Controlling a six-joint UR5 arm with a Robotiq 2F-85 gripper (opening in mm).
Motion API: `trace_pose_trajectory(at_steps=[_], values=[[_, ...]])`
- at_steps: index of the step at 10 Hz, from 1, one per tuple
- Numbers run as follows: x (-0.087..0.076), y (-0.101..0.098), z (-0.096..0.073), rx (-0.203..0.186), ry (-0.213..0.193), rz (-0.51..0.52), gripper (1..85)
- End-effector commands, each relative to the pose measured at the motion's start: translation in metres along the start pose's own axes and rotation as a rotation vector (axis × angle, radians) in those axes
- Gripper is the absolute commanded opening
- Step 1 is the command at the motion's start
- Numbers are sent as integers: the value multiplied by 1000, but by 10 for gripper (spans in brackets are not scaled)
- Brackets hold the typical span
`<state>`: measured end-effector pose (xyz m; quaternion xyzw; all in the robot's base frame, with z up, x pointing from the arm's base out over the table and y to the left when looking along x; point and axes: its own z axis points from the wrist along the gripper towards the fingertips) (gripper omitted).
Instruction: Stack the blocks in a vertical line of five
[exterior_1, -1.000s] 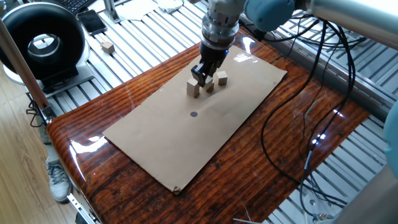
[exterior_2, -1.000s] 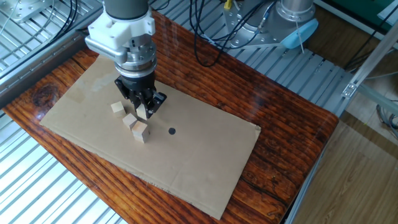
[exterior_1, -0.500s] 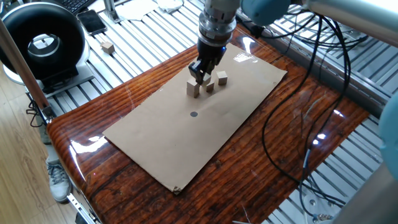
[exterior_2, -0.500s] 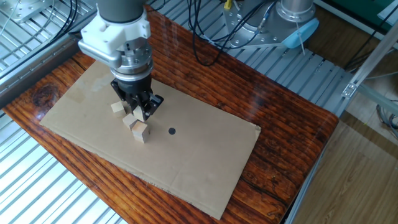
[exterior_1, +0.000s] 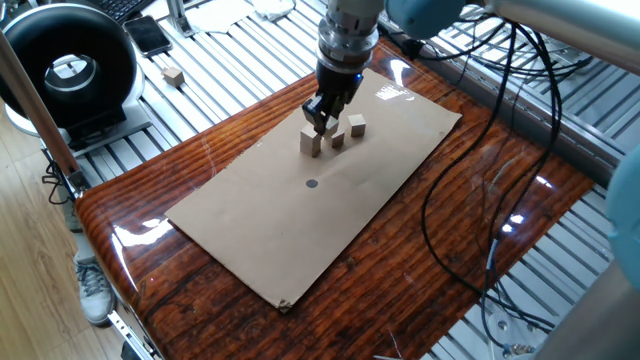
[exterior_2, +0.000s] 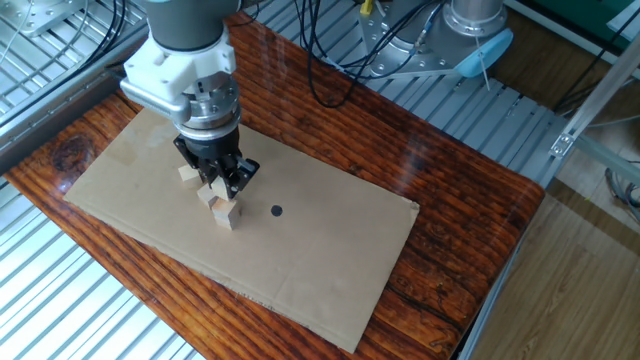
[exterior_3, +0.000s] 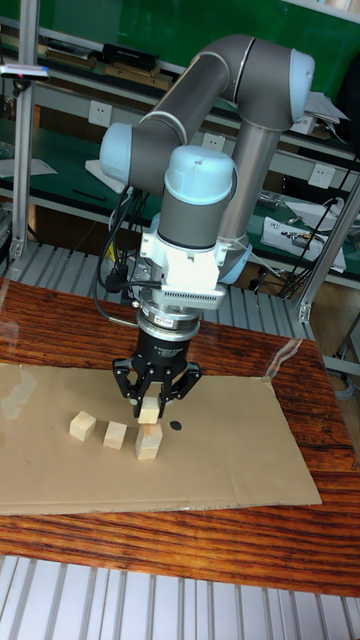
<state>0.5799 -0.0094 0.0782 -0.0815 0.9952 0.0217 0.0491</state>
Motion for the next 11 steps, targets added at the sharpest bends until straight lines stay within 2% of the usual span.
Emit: trace_pose_trajectory(at_steps=[1, 11], values=[[-6, 5, -3, -18, -2, 6, 163], [-22, 8, -5, -21, -7, 8, 163]])
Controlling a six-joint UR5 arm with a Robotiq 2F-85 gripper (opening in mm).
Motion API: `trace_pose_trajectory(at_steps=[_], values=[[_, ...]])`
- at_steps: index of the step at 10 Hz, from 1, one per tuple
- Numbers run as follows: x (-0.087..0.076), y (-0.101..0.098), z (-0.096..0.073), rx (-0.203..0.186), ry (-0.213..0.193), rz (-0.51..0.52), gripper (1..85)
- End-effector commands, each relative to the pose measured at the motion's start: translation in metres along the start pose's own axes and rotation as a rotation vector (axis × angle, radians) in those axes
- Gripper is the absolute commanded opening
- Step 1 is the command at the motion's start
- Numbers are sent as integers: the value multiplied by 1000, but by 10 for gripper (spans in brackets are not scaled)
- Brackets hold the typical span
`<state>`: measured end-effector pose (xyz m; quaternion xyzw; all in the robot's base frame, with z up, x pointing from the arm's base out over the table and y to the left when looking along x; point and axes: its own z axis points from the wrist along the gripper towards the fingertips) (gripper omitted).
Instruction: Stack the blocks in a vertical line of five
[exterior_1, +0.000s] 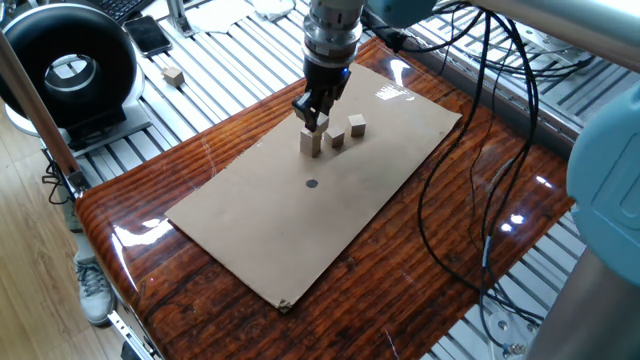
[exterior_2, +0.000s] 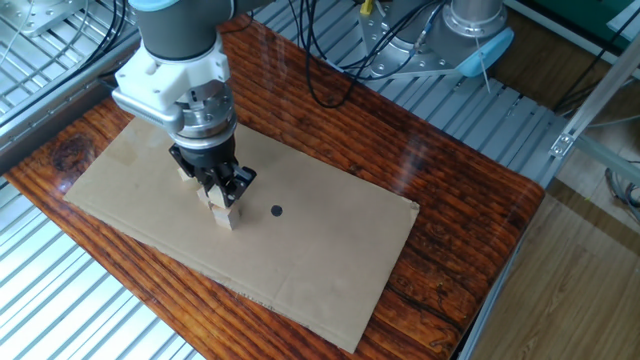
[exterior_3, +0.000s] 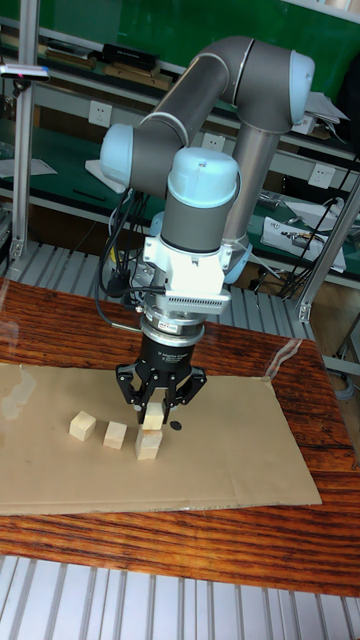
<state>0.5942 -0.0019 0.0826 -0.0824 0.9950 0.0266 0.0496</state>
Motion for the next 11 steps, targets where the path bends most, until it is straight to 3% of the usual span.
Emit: trace_pose_trajectory(at_steps=[1, 11], values=[[-8, 2, -2, -12, -7, 10, 163], [-7, 5, 3, -29, 4, 50, 140]])
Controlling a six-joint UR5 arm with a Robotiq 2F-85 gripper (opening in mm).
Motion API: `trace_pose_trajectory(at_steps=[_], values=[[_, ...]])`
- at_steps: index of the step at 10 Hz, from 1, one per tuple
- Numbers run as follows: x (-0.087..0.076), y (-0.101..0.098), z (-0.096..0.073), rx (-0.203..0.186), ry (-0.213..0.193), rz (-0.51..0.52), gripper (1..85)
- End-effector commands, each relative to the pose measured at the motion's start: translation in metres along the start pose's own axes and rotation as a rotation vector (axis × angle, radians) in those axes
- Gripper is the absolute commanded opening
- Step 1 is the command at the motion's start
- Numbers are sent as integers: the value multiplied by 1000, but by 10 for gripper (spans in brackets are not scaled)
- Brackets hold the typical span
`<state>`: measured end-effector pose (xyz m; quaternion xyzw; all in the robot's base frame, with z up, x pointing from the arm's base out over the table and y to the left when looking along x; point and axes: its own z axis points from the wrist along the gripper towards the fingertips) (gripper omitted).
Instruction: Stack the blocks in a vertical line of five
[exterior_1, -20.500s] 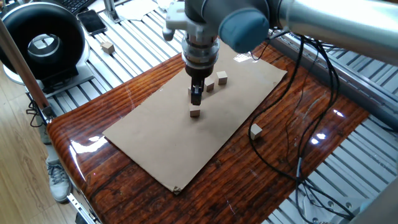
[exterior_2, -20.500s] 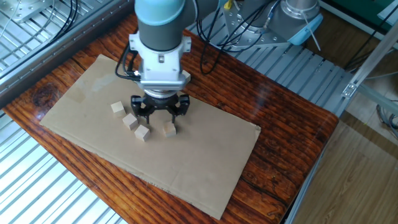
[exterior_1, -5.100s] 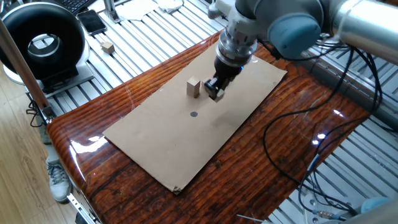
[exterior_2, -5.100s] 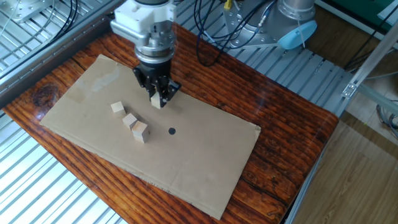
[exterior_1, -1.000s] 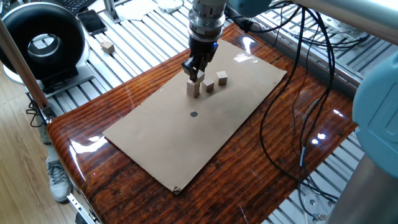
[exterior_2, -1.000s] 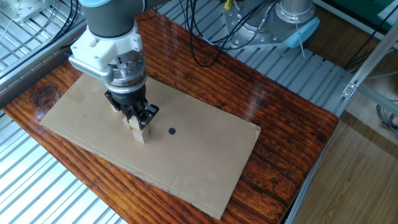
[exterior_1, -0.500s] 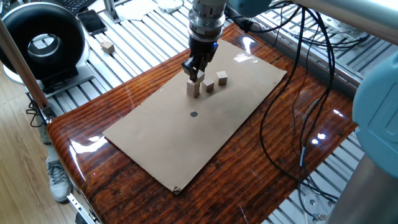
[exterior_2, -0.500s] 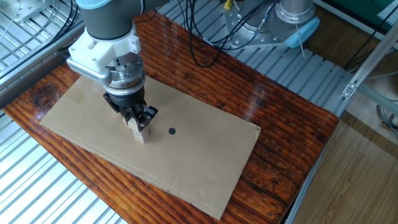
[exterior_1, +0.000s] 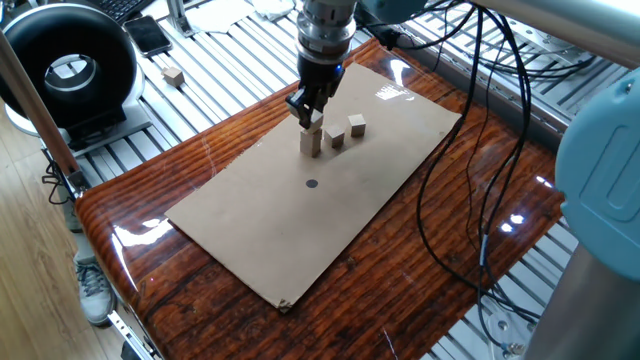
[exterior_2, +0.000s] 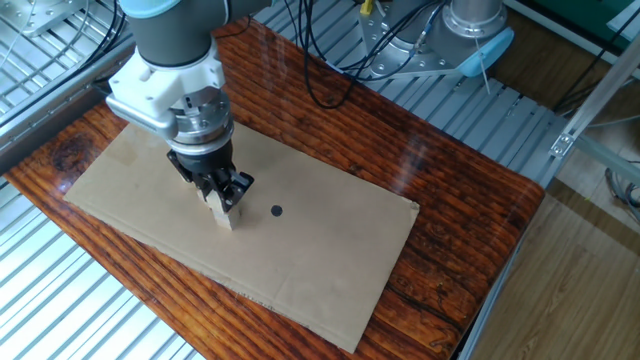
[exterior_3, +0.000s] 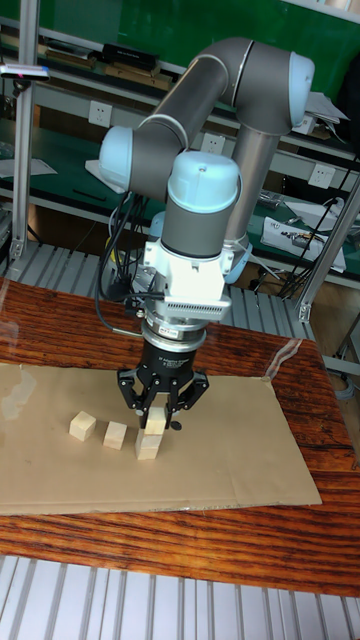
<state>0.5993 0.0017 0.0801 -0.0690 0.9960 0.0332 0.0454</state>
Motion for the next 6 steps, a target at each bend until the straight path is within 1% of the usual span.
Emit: trace_pose_trajectory(at_steps=[1, 6], values=[[-1, 3, 0, -18, -3, 23, 140], [-4, 2, 1, -14, -11, 37, 140]])
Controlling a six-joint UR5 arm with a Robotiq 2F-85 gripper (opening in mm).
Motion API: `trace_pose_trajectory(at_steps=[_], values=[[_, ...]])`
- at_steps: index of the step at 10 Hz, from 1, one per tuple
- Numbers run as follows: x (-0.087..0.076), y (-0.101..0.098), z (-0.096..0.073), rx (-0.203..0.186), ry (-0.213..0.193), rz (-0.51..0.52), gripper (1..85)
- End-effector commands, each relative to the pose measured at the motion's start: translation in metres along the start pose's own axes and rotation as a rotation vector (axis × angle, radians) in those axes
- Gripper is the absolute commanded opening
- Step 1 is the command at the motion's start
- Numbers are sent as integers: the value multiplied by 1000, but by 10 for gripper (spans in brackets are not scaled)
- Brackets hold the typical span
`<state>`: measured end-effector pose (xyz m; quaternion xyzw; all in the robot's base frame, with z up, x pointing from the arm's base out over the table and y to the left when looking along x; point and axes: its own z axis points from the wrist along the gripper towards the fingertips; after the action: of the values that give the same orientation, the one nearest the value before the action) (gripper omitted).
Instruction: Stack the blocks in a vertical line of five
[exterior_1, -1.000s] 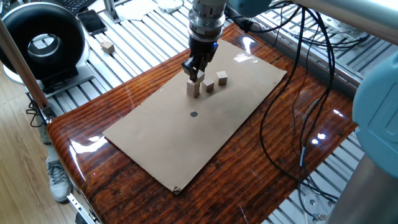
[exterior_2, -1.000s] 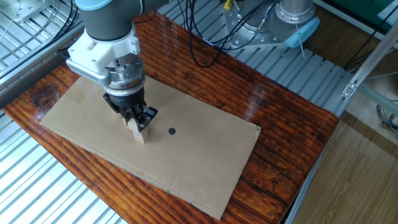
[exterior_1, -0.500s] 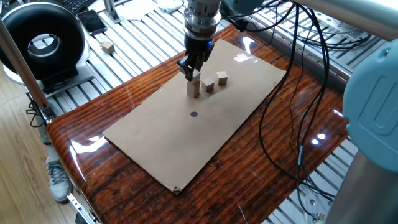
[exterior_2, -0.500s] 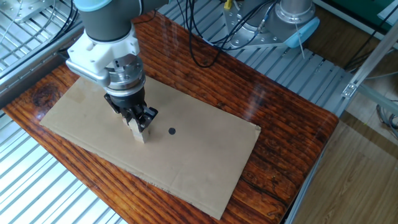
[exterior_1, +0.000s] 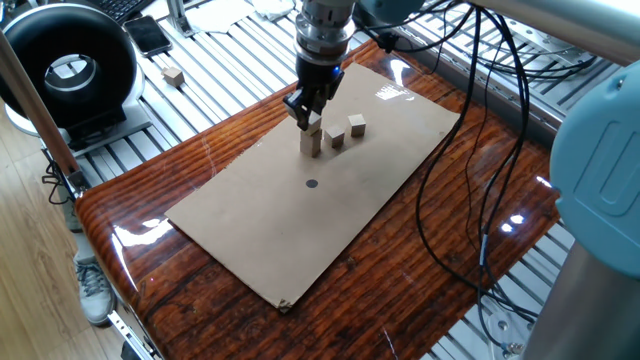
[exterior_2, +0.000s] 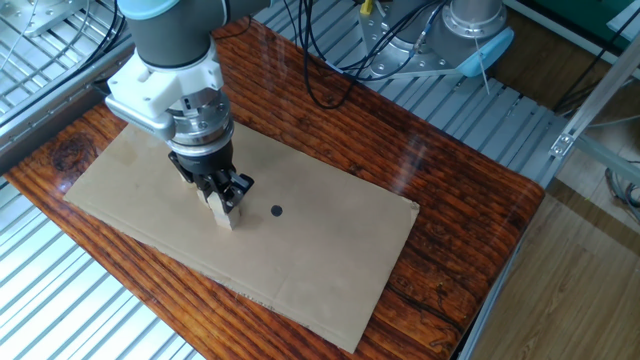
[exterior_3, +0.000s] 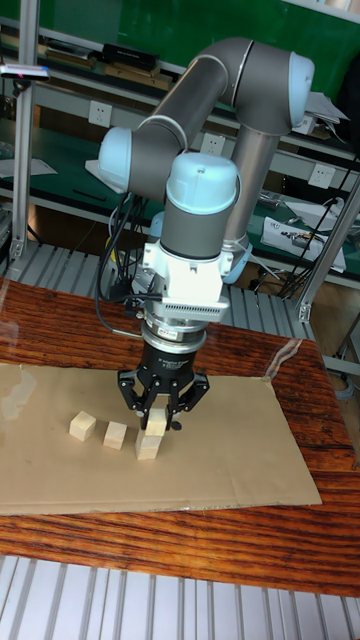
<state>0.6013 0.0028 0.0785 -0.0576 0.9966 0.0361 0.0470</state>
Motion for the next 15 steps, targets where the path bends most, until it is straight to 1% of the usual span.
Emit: trace_pose_trajectory(at_steps=[1, 5, 15], values=[[-2, 1, -1, -7, -5, 14, 140], [3, 1, -1, -5, 9, 12, 137], [5, -1, 0, -1, 11, -2, 137]])
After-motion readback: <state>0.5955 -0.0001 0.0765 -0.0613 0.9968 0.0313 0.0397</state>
